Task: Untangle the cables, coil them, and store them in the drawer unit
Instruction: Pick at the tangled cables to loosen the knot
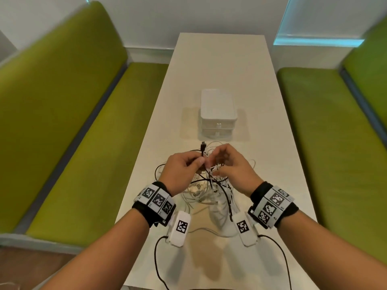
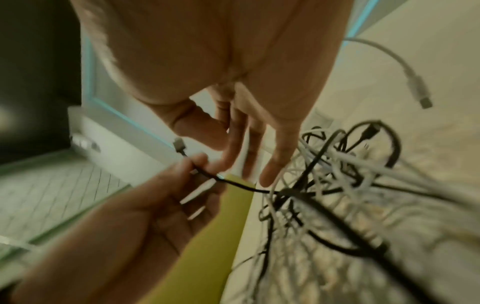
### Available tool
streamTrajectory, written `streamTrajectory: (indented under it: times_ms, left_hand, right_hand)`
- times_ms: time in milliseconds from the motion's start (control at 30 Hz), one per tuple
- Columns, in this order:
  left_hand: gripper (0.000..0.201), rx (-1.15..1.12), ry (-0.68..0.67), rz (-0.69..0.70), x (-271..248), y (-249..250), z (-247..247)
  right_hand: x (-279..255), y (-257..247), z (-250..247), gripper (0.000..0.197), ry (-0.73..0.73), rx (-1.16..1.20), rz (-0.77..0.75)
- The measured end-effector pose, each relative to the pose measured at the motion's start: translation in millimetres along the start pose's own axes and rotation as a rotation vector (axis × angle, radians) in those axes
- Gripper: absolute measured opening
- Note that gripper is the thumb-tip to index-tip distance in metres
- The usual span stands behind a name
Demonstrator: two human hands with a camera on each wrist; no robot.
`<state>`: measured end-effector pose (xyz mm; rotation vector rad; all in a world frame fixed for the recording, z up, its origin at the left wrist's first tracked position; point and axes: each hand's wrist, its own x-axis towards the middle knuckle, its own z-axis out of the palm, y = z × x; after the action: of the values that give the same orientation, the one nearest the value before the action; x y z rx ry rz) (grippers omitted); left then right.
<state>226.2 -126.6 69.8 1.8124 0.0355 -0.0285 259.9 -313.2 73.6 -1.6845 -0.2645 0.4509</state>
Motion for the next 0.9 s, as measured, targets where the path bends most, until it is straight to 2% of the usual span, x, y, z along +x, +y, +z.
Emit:
streamTrajectory:
  times_ms: [100, 200, 267, 333, 367, 433, 500, 567, 633, 700, 767, 800, 900]
  left_hand:
    - [0.020, -0.083, 0.084, -0.012, -1.0, -0.8, -4.8]
    - [0.020, -0.203, 0.071, -0.024, 0.2, 3.5, -7.1]
    - [0.023, -0.286, 0.066, -0.035, -1.6, 4.7, -11.3]
    - [0.027, -0.253, 0.073, -0.037, -0.6, 0.4, -16.9]
    - [0.028, -0.202, 0.059, -0.039, 0.1, -4.1, -19.1]
    - [0.029, -0.072, 0.007, -0.040, 0.8, -10.5, -20.9]
    - [0.028, 0.010, -0.040, -0.071, -1.5, -14.7, -21.2]
    - [0.027, 0.021, -0.050, -0.094, -3.4, -14.1, -21.7]
    - [0.022, 0.096, -0.059, -0.065, -6.4, -10.9, -24.6]
    - [0.017, 0.234, -0.120, -0.018, -8.2, -5.9, -26.0]
    - [0.012, 0.374, -0.219, -0.013, -8.0, -1.3, -22.3]
    - [0.017, 0.434, -0.248, -0.014, -6.6, -0.3, -19.7]
    - [0.026, 0.471, -0.197, 0.009, 2.4, 1.9, -16.0]
  right_hand:
    - [-0.7, 15.8, 12.5, 0.034, -0.108, -0.137, 0.077]
    - [1.8, 22.1, 19.6, 0.009, -0.044, -0.311, 0.070]
    - [4.4, 19.7, 21.8, 0.033, -0.038, -0.595, 0.032]
    - [5.8, 17.5, 24.2, 0.059, -0.048, -0.767, 0.031]
    - [5.2, 16.3, 26.5, 0.064, -0.051, -0.797, 0.037]
    - [7.8, 17.3, 31.1, 0.060, -0.045, -0.876, 0.026]
    - [9.3, 18.7, 34.6, 0.040, -0.018, -0.879, 0.005]
    - [7.9, 17.0, 34.7, 0.020, -0.011, -0.741, -0.038]
    - [5.6, 15.9, 31.5, 0.009, 0.042, -0.634, -0.132]
    - [6.1, 16.7, 28.0, 0.007, 0.152, -0.591, -0.207]
    - [5.8, 18.3, 26.5, 0.009, 0.227, -0.623, -0.188]
    - [4.9, 19.5, 26.2, 0.011, 0.242, -0.686, -0.172]
    - [5.1, 19.0, 17.3, 0.025, 0.207, -0.852, -0.135]
